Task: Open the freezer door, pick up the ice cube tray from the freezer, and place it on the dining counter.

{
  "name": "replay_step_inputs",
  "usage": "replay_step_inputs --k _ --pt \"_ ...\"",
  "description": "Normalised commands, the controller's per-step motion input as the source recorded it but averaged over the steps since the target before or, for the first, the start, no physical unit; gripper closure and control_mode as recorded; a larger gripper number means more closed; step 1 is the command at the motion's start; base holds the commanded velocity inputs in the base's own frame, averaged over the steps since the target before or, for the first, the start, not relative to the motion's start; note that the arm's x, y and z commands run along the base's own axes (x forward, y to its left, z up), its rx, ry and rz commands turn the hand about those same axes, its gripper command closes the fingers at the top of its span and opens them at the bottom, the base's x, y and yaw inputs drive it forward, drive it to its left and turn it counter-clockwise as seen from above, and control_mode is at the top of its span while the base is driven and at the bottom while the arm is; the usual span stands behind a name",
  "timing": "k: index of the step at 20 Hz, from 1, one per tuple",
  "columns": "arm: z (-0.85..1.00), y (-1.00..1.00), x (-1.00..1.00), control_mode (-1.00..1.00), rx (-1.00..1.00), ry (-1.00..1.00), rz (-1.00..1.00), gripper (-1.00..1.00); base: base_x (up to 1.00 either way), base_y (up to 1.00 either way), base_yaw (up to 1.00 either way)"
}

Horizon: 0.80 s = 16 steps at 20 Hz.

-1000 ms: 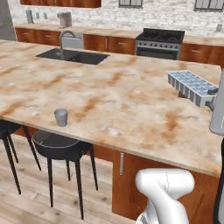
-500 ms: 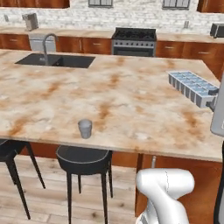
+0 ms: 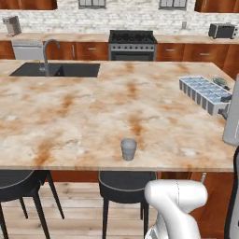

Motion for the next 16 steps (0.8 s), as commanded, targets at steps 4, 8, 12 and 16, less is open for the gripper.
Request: replay_step_inputs --k 4,8,12,16 --pt "0.00 0.00 0.00 1.00 0.00 0.00 0.00 1.00 0.72 0.00 -0.15" --pt "0.00 0.00 0.00 1.00 0.00 0.00 0.00 1.00 0.49 -0.04 -0.04" --pt "-0.10 -0.19 0.87 -1.00 0.00 0.00 0.00 1.00 0.00 0.00 0.00" --pt "-0.62 -0.13 1.00 -1.00 0.00 0.02 0.03 1.00 0.00 0.00 0.00"
